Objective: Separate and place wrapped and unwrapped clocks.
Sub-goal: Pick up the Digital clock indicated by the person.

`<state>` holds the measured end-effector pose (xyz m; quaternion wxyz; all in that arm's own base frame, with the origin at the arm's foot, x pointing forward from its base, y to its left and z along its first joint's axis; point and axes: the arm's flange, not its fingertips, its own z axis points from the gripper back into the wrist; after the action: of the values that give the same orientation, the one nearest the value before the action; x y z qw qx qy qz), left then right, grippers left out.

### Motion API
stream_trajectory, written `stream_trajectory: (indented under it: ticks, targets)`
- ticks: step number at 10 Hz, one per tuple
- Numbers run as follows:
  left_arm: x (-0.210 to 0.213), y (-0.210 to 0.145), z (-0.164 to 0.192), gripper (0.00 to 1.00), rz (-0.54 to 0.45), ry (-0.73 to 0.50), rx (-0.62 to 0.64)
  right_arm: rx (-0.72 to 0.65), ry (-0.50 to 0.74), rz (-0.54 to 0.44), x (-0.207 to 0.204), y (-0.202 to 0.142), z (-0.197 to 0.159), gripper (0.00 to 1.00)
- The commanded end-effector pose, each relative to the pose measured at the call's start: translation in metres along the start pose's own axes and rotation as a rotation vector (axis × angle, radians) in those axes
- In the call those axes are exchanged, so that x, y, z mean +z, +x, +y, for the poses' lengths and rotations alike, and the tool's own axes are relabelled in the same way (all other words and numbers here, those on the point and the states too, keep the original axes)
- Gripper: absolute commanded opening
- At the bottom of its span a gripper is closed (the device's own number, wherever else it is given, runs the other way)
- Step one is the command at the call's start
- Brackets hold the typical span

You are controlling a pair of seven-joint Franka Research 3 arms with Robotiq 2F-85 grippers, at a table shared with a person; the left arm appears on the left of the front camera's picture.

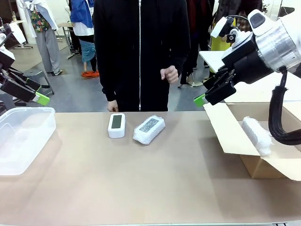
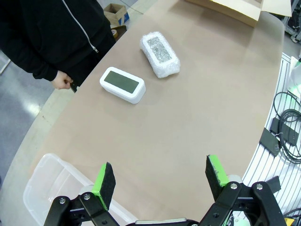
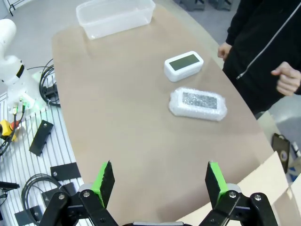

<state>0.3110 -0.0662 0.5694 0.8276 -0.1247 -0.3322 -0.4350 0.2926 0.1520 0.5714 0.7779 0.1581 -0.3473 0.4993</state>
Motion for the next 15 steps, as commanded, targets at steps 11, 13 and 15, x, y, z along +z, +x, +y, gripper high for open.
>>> stream_trajectory:
  ticks: [11,13,15]
  targets:
    - [-0.0016,-0.001,0.001,1.0,-0.014,-0.007,0.001,-0.004,0.001,-0.001,-0.0001,-0.0002,-0.0003,1.0]
    - [-0.0016,-0.001,0.001,1.0,-0.014,-0.007,0.001,-0.004,0.001,-0.001,-0.0001,-0.0002,-0.0003,1.0]
    - [-0.0016,-0.001,0.001,1.0,-0.014,-0.007,0.001,-0.004,0.001,-0.001,-0.0001,-0.0002,-0.0003,1.0]
